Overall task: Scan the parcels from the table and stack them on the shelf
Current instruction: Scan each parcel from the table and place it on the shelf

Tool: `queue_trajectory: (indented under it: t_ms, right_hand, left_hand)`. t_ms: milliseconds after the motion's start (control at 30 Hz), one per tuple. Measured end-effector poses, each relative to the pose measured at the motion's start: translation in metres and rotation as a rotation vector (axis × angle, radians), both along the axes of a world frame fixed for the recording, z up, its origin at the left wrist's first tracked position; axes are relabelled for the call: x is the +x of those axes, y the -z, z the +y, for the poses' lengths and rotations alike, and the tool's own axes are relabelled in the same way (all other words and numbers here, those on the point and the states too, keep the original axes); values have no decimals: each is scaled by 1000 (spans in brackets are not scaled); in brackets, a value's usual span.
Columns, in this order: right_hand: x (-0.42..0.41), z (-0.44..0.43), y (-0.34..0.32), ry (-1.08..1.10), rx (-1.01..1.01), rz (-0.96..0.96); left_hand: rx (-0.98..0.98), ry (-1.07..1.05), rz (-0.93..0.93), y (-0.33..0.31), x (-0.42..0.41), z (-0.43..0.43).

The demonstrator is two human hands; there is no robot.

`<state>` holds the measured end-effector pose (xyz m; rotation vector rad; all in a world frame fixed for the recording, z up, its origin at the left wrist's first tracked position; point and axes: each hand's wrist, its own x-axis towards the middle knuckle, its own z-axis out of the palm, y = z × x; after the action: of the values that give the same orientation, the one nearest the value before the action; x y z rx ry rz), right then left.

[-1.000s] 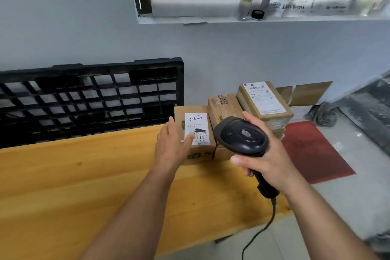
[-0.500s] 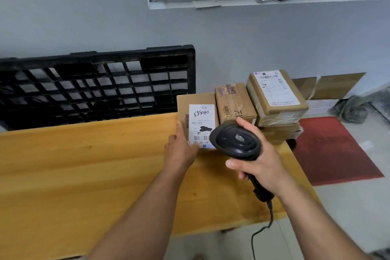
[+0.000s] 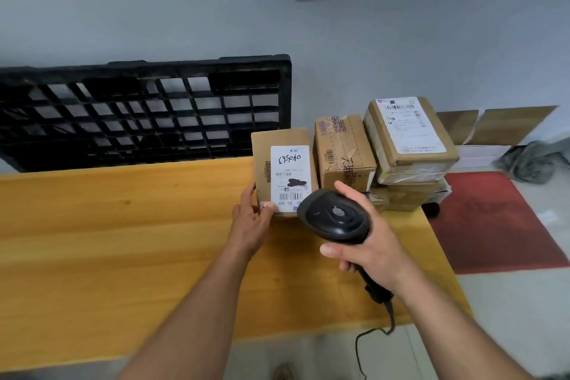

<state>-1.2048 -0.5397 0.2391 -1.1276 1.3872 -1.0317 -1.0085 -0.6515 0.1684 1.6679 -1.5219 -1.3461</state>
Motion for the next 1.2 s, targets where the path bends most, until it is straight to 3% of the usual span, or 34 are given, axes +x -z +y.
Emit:
queue_trajectory:
  t_ms: [367, 633, 933, 1200]
  right_hand:
    - [23, -34, 29, -26, 98, -25]
    - [20, -38, 28, -2, 135, -23]
    - [20, -32, 13, -27, 122, -61]
    - [33, -15, -29, -166, -21, -169]
  left_hand:
    - [43, 42, 113, 7, 19, -15]
    - [374, 74, 431, 8, 6, -56]
    - [318, 125, 410, -11, 30, -43]
    - [61, -117, 342, -59, 74, 0]
